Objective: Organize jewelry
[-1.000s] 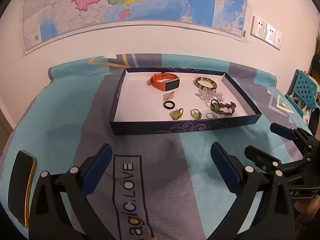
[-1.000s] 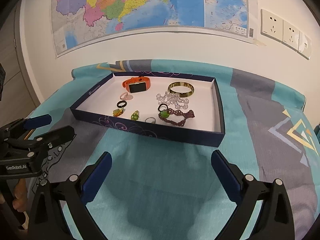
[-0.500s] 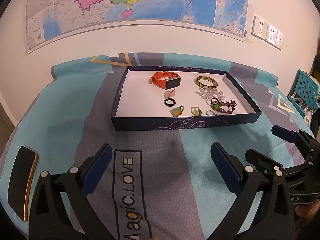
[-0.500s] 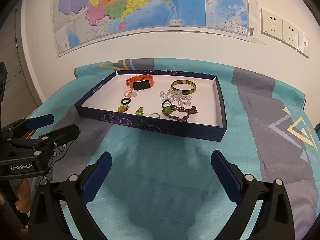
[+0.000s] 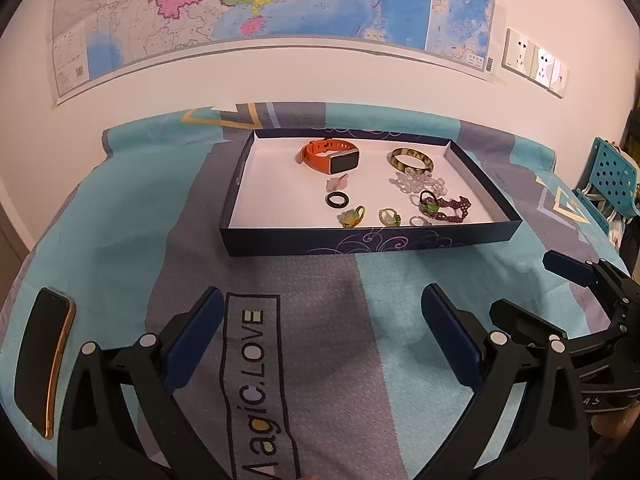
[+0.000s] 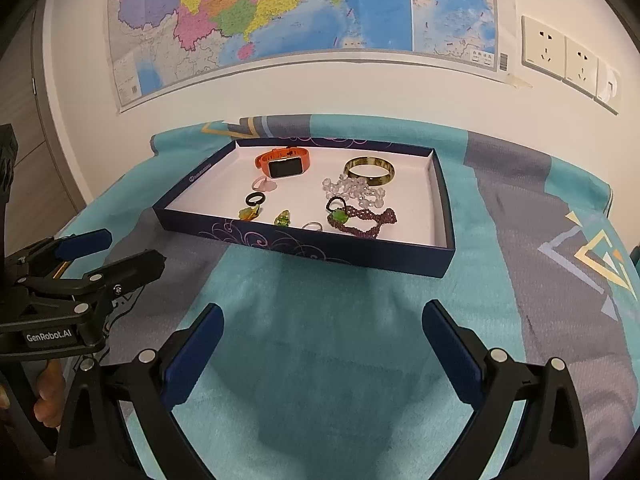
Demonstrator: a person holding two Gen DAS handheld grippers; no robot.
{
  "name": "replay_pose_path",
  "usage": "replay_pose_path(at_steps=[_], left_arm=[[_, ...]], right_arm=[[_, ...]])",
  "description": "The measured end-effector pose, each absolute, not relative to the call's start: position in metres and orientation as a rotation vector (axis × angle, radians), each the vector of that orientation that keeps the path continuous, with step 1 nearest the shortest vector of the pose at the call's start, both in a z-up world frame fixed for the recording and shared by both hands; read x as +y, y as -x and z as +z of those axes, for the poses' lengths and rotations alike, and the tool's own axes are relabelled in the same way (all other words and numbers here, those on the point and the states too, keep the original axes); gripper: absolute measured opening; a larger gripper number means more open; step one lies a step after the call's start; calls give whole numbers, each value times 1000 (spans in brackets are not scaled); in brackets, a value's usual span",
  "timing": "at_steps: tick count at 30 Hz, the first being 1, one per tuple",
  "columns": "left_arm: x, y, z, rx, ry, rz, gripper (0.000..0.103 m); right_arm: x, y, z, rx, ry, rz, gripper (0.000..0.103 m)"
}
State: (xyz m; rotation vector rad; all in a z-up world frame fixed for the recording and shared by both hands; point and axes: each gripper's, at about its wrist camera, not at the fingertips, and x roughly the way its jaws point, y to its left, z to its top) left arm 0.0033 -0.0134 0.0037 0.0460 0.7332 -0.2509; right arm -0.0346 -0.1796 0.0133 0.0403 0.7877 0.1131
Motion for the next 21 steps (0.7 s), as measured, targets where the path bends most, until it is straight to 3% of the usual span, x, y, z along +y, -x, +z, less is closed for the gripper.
replay_pose_path(at_steps=[21], left_arm=[[-16,-3,0,746,-50,-254,97]], right_arm=[[-181,35,10,800,-50,114,96]])
